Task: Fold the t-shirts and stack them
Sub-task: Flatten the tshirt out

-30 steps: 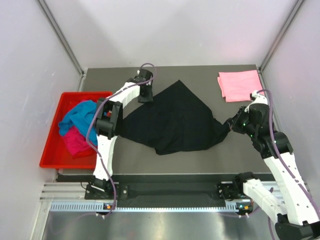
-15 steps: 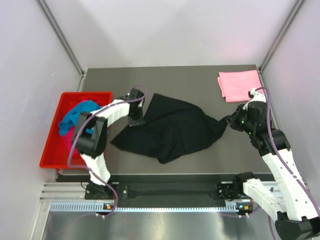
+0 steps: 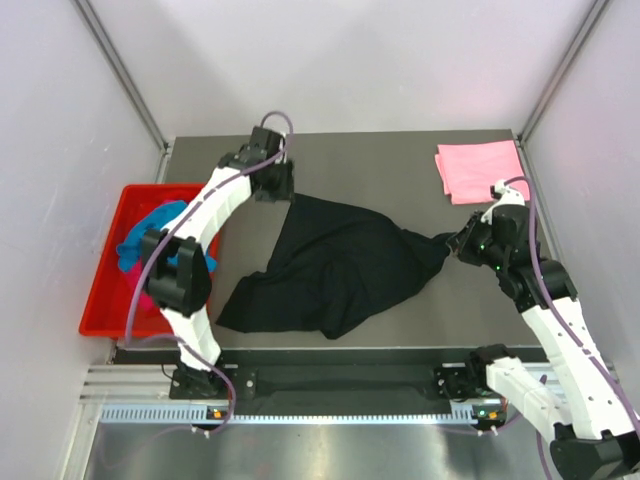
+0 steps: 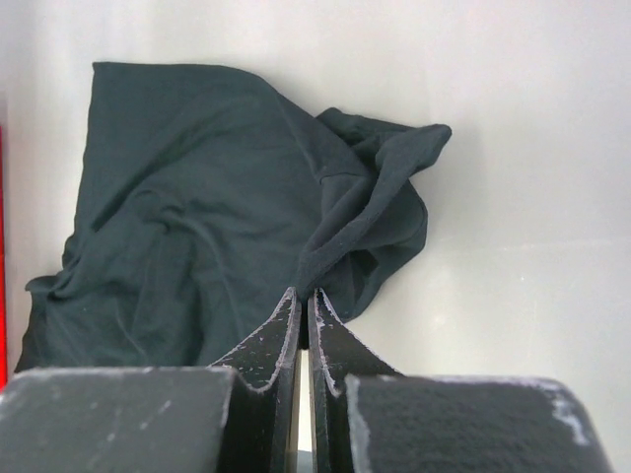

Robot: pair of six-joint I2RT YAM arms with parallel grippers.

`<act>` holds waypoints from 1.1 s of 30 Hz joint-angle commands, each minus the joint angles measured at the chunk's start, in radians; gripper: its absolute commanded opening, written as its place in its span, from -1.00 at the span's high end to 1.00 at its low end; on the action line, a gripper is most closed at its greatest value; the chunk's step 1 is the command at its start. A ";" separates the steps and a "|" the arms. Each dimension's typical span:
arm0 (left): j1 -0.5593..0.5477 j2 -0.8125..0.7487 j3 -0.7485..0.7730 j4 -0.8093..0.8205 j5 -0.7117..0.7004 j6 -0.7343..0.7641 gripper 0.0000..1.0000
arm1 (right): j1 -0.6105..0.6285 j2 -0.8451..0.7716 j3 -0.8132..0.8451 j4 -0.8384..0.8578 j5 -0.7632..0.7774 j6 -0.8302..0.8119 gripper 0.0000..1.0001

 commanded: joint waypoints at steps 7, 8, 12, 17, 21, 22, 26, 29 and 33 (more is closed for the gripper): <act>0.056 0.286 0.275 0.174 0.158 0.270 -0.10 | -0.010 0.009 0.013 0.081 -0.060 0.006 1.00; 0.058 0.299 0.278 0.185 0.174 0.284 -0.11 | -0.010 0.016 0.013 0.088 -0.072 0.009 1.00; 0.088 0.355 0.295 0.249 0.292 0.303 -0.11 | -0.013 0.035 0.011 0.099 -0.086 0.005 1.00; 0.092 0.449 0.376 0.239 0.303 0.326 -0.11 | -0.012 0.042 -0.003 0.114 -0.084 0.003 1.00; 0.092 0.513 0.420 0.219 0.263 0.321 -0.11 | -0.012 0.058 -0.009 0.130 -0.086 0.003 1.00; 0.092 0.526 0.418 0.222 0.261 0.317 -0.11 | -0.010 0.059 -0.009 0.131 -0.084 0.002 1.00; 0.090 0.560 0.426 0.231 0.258 0.315 -0.09 | -0.010 0.073 -0.009 0.139 -0.084 0.000 1.00; 0.089 0.570 0.417 0.230 0.273 0.313 -0.05 | -0.012 0.082 -0.006 0.144 -0.084 -0.003 1.00; 0.084 0.576 0.401 0.225 0.226 0.315 -0.01 | -0.010 0.090 -0.006 0.151 -0.086 -0.003 1.00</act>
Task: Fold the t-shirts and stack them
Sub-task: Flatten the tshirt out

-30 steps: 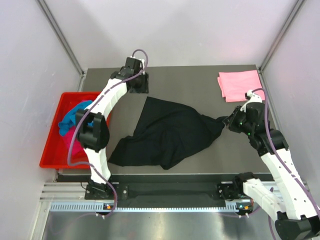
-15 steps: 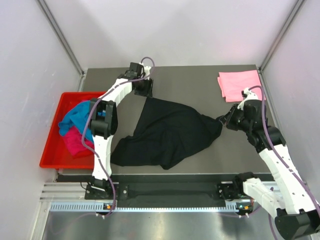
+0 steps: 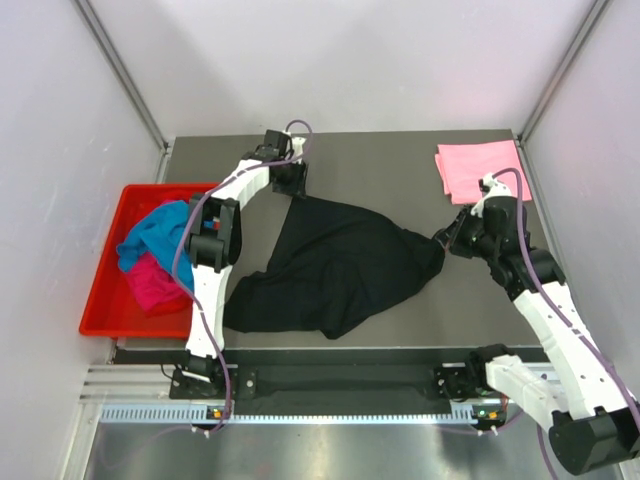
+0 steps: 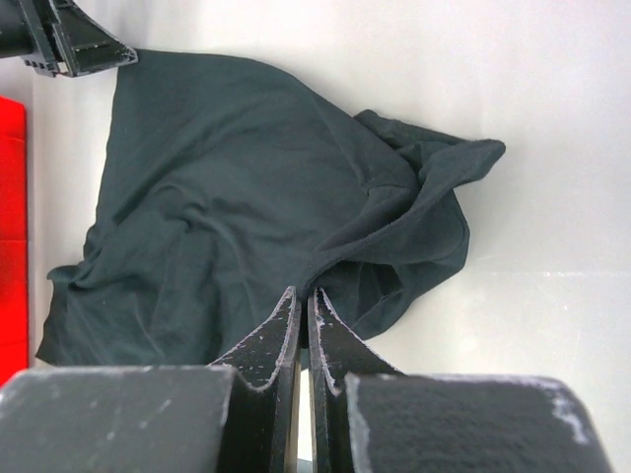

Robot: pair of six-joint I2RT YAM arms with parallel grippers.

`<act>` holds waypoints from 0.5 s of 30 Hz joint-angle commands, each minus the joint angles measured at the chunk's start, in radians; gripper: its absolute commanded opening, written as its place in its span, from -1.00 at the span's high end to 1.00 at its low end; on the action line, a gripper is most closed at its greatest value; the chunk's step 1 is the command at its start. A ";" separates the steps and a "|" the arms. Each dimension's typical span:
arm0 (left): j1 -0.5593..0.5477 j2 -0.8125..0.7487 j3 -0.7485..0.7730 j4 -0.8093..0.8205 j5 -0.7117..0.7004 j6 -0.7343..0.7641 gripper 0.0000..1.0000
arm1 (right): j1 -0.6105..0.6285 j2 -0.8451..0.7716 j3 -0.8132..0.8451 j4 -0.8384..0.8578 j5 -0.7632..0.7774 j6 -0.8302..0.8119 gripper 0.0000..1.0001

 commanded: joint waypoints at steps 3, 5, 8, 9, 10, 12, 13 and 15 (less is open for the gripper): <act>-0.007 0.017 0.012 0.007 -0.067 0.014 0.07 | -0.012 0.006 0.009 0.054 -0.007 -0.007 1.00; -0.008 0.023 0.011 -0.009 -0.066 0.014 0.12 | -0.012 0.004 0.011 0.051 -0.004 -0.007 1.00; -0.017 0.026 0.009 -0.018 -0.072 0.015 0.19 | -0.010 -0.002 0.005 0.053 0.000 -0.009 1.00; -0.023 0.025 0.008 -0.020 -0.073 0.014 0.22 | -0.012 -0.002 0.002 0.054 0.000 -0.004 1.00; -0.026 0.023 0.003 -0.020 -0.075 0.014 0.24 | -0.012 -0.002 -0.001 0.056 -0.002 -0.003 1.00; -0.039 0.020 -0.003 -0.020 -0.073 0.014 0.31 | -0.013 -0.002 -0.005 0.059 -0.007 -0.001 1.00; -0.042 0.015 -0.012 -0.020 -0.078 0.014 0.33 | -0.012 -0.002 -0.008 0.061 -0.008 0.000 1.00; -0.051 0.012 -0.023 -0.020 -0.095 -0.024 0.38 | -0.012 -0.005 -0.008 0.059 -0.010 0.000 1.00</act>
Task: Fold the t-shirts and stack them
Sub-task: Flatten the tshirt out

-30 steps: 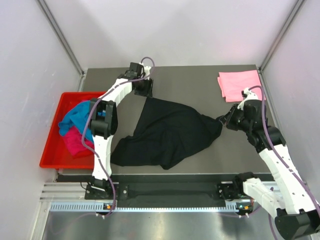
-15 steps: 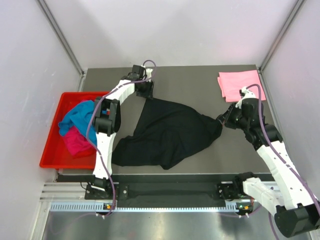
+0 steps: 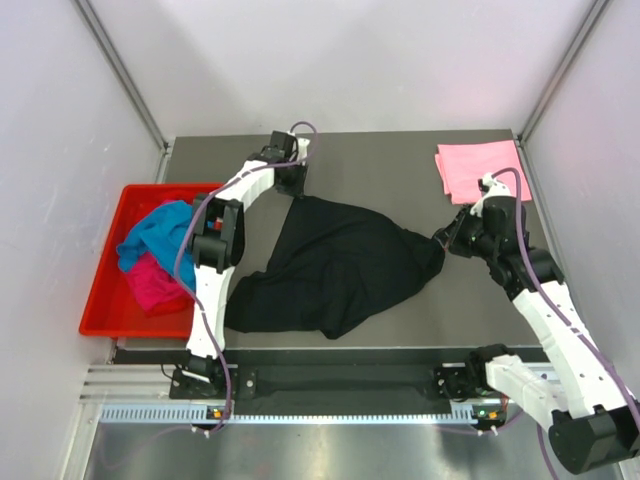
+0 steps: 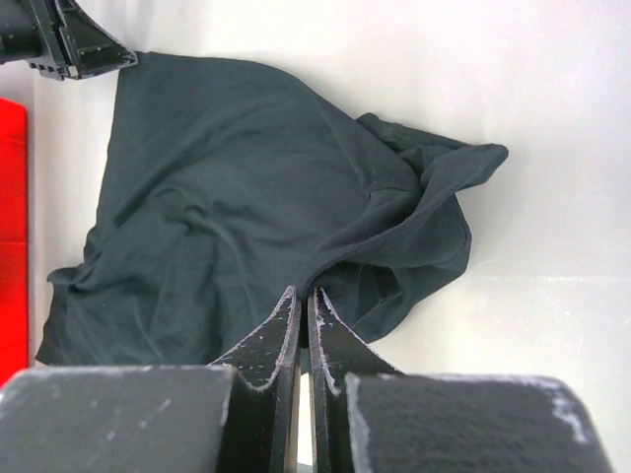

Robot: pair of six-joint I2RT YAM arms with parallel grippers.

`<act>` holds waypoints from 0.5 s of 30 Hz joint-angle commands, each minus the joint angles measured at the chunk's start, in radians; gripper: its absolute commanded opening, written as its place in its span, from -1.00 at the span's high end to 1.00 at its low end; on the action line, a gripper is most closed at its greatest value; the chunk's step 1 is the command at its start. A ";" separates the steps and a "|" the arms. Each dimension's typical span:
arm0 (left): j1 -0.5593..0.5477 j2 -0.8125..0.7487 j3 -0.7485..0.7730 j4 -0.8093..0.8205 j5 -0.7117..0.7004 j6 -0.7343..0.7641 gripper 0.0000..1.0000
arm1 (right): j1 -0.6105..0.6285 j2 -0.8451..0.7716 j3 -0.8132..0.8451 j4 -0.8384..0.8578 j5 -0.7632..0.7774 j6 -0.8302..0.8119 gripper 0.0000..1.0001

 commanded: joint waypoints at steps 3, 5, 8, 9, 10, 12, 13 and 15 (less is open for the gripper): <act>-0.019 0.004 -0.053 -0.017 -0.055 -0.049 0.51 | -0.012 -0.017 -0.004 0.043 -0.006 0.001 1.00; -0.019 0.015 -0.053 -0.028 -0.082 -0.060 0.71 | -0.012 -0.019 -0.004 0.043 -0.005 -0.001 1.00; -0.019 0.012 -0.033 -0.060 -0.125 -0.086 1.00 | -0.012 -0.019 -0.015 0.053 0.014 -0.002 1.00; -0.019 -0.003 -0.007 -0.075 -0.128 -0.103 1.00 | -0.012 -0.014 -0.018 0.059 0.018 0.002 1.00; -0.019 -0.019 0.002 -0.101 -0.128 -0.112 1.00 | -0.012 -0.009 -0.024 0.069 0.024 0.007 1.00; -0.019 -0.063 0.016 -0.113 -0.209 -0.150 1.00 | -0.010 0.024 -0.006 0.086 0.049 0.012 1.00; -0.018 -0.129 0.024 -0.114 -0.228 -0.161 1.00 | -0.012 0.046 0.051 0.086 0.078 0.016 1.00; -0.018 -0.260 0.025 -0.095 -0.283 -0.195 1.00 | -0.013 0.113 0.135 0.086 0.139 0.021 1.00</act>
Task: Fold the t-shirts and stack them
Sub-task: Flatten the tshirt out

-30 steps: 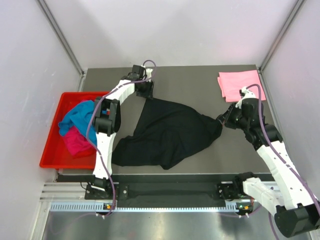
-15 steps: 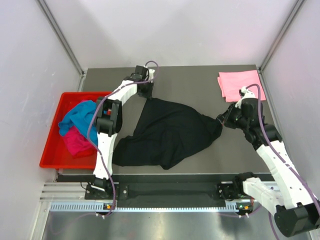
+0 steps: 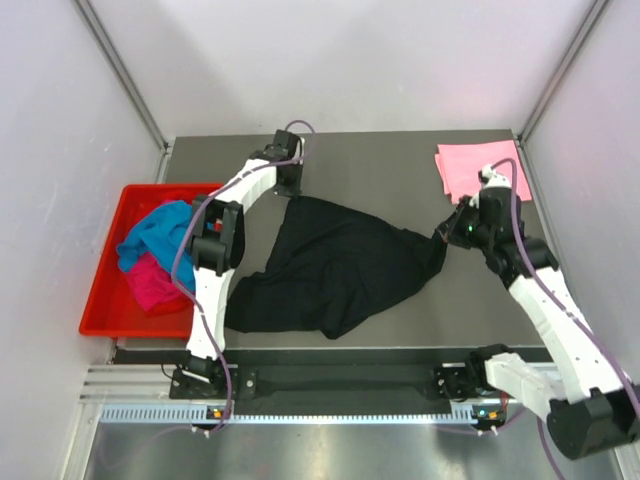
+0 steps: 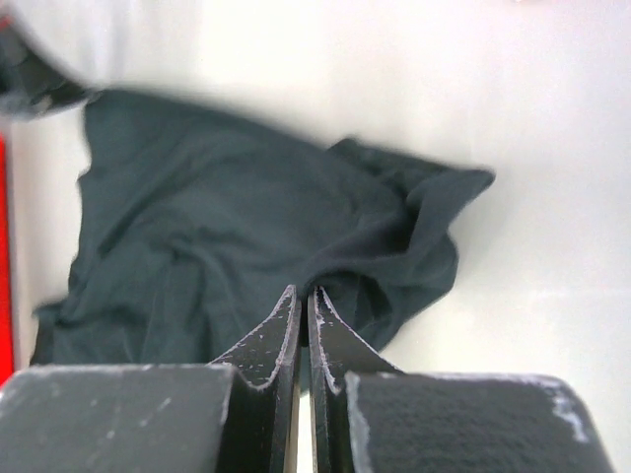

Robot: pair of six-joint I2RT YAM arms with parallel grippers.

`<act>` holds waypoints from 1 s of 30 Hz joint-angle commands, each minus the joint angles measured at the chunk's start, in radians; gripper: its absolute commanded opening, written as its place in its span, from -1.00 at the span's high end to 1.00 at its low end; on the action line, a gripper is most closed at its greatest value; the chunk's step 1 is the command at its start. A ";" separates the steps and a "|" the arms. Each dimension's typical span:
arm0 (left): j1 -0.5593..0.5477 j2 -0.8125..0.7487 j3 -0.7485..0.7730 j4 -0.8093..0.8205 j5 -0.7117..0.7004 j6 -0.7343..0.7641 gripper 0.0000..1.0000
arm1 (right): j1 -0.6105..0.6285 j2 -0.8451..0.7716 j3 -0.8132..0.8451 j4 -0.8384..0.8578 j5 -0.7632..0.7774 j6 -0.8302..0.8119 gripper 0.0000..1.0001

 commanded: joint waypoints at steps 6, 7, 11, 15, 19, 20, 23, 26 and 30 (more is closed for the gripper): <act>0.007 -0.615 0.015 0.076 -0.336 -0.129 1.00 | -0.057 0.231 0.630 0.002 0.267 0.019 1.00; 0.007 -0.664 0.011 0.094 -0.365 -0.129 1.00 | -0.064 0.248 0.763 -0.010 0.285 0.017 1.00; 0.007 -0.887 -0.054 0.215 -0.473 -0.132 1.00 | -0.090 0.300 0.992 0.002 0.408 0.019 1.00; 0.007 -1.054 -0.086 0.280 -0.480 -0.121 1.00 | -0.097 0.229 1.011 0.101 0.439 0.021 1.00; 0.007 -1.146 -0.118 0.280 -0.464 -0.117 1.00 | -0.096 0.136 0.965 0.135 0.399 -0.010 1.00; 0.007 -1.162 -0.126 0.280 -0.441 -0.117 1.00 | -0.097 0.104 0.959 0.137 0.375 -0.034 1.00; 0.007 -1.203 -0.144 0.254 -0.404 -0.132 1.00 | -0.097 0.064 0.948 0.102 0.350 -0.071 1.00; 0.007 -1.225 -0.167 0.257 -0.323 -0.167 1.00 | -0.097 0.034 0.928 0.085 0.300 -0.117 1.00; 0.007 -1.200 -0.195 0.249 -0.250 -0.200 1.00 | -0.097 0.092 0.966 0.030 0.229 -0.165 1.00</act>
